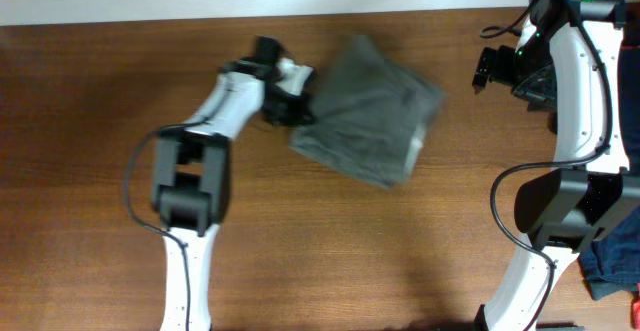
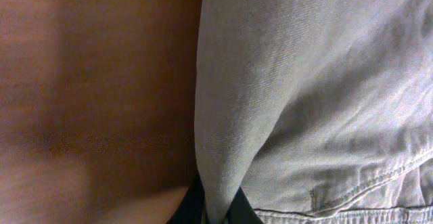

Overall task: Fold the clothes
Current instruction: 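Drag the folded grey trousers with the left gripper to the top-left corner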

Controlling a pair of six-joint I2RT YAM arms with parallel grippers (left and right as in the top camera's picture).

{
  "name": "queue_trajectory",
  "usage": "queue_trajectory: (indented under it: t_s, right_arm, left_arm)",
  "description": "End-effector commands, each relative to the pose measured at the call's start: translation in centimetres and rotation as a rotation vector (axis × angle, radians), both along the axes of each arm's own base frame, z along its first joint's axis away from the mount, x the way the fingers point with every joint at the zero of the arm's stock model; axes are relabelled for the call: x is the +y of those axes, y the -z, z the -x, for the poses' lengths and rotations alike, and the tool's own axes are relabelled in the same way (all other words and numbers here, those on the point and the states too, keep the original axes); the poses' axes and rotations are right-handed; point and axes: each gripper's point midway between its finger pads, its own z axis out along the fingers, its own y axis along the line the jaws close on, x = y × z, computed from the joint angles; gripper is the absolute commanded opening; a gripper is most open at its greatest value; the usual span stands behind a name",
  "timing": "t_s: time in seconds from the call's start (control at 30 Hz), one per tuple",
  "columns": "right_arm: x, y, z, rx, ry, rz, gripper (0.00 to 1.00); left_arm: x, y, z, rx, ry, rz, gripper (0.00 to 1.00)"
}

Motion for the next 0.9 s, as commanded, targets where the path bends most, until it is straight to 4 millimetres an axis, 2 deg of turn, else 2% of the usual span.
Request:
queue_trajectory:
  t_s: [0.0,0.17,0.3,0.47,0.67,0.87]
  right_arm:
    - [0.0,0.8,0.1,0.02,-0.005,-0.008,0.99]
    - [0.1,1.0,0.1,0.023,-0.006,-0.013,0.99]
    - [0.1,1.0,0.0,0.019,-0.006,-0.016,0.99]
    - [0.1,1.0,-0.1,0.012,-0.005,-0.015,0.99]
    - [0.3,1.0,-0.2,0.009,-0.007,-0.028,0.99]
    - [0.3,1.0,-0.3,0.007,-0.01,-0.028,0.99]
  left_arm:
    - [8.9,1.7,-2.4,0.053,-0.255,-0.079,0.01]
    - [18.9,1.7,-3.3,0.16,-0.605,-0.034,0.0]
    - [25.5,1.7,-2.2,0.225,-0.782,-0.006,0.01]
    - [30.3,1.8,-0.9,0.254,-0.884,0.003,0.01]
    - [33.8,1.6,1.0,0.361,-1.07,0.051,0.0]
    - [37.7,-1.5,1.7,0.33,-1.211,0.073,0.01]
